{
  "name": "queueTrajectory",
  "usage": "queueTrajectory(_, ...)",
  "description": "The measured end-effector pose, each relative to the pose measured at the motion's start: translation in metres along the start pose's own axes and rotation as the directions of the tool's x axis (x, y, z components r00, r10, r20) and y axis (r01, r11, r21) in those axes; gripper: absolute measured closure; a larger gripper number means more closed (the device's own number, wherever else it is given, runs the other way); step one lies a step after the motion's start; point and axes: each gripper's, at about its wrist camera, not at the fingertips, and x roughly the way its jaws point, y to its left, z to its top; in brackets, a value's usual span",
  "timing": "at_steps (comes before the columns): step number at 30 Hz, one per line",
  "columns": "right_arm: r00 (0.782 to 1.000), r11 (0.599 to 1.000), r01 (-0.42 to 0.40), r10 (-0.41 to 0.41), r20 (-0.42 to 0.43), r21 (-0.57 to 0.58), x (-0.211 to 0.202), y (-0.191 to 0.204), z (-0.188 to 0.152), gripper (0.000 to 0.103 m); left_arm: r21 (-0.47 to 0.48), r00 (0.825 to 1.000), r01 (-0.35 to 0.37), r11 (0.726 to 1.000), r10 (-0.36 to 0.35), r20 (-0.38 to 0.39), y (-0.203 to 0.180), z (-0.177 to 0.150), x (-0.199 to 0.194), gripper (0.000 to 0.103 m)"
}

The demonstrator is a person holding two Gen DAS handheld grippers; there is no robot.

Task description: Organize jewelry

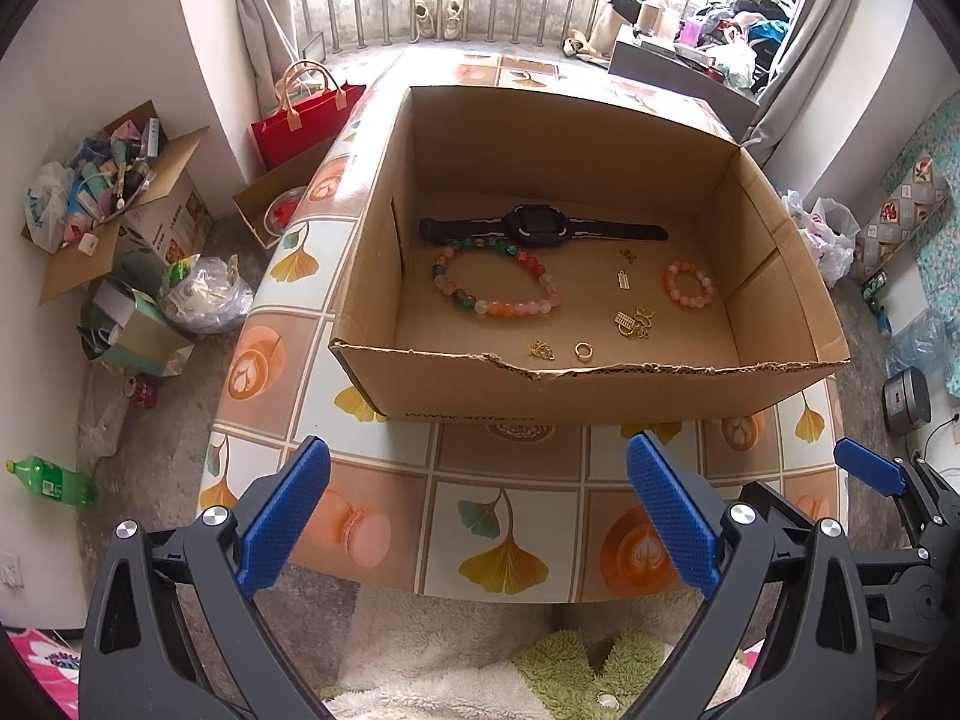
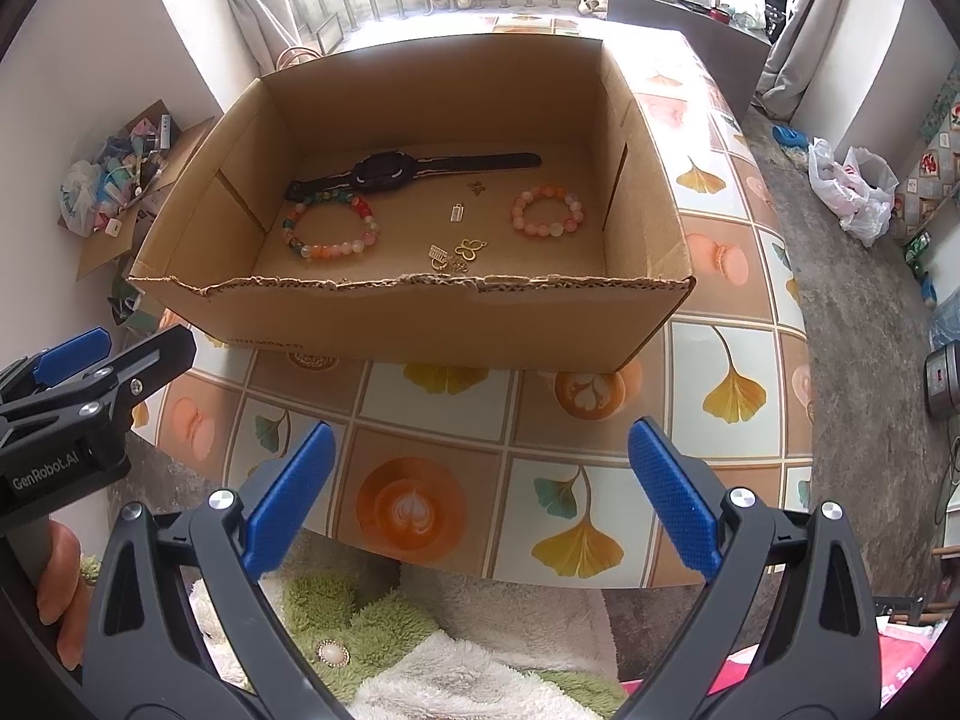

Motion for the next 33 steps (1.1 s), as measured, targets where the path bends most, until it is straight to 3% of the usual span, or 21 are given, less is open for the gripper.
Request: queueTrajectory(33, 0.999, 1.0, 0.019, -0.02, 0.034, 0.021, -0.0092, -0.0054, 0.0096, 0.008, 0.006, 1.0, 0.0, 1.0, 0.0, 0.001, 0.001, 0.0028, 0.0007, 0.007)
